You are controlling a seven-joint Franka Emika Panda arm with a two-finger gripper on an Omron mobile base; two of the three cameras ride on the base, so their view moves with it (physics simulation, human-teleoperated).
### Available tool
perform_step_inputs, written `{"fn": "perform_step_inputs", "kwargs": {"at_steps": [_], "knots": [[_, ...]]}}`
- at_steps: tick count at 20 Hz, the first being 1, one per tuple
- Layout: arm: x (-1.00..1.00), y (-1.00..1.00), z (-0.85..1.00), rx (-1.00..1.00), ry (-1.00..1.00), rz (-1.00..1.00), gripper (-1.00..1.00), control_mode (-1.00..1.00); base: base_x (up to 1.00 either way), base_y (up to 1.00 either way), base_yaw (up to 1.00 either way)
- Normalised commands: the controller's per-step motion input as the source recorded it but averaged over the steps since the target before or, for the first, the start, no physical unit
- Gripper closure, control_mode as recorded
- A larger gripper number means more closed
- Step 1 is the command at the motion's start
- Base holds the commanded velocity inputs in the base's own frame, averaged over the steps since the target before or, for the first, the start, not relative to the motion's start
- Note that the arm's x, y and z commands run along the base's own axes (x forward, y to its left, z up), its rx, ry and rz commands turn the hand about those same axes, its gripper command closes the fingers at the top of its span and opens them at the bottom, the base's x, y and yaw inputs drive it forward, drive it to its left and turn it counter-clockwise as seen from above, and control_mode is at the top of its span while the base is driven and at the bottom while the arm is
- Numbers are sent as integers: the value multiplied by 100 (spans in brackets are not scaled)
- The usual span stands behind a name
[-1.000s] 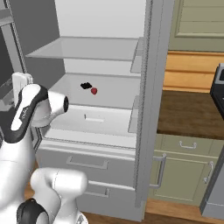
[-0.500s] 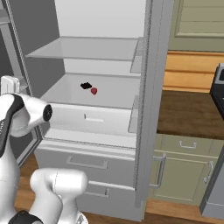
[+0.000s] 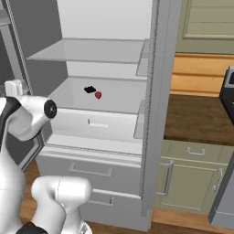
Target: Take the strawberry from the fridge and place it on top of the pancake, located on the dining counter.
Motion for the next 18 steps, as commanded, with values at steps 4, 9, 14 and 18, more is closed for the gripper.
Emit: {"fn": "perform_step_inputs", "kwargs": {"at_steps": [4, 9, 14, 18], "knots": [[26, -83, 0, -77, 2, 0, -100, -100, 0, 0, 0], [5, -89, -13, -94, 14, 0, -100, -100, 0, 0, 0], [-3, -93, -35, -100, 4, 14, -100, -100, 0, 0, 0], [-20, -83, -84, -72, 3, 38, -100, -100, 0, 0, 0]]}}
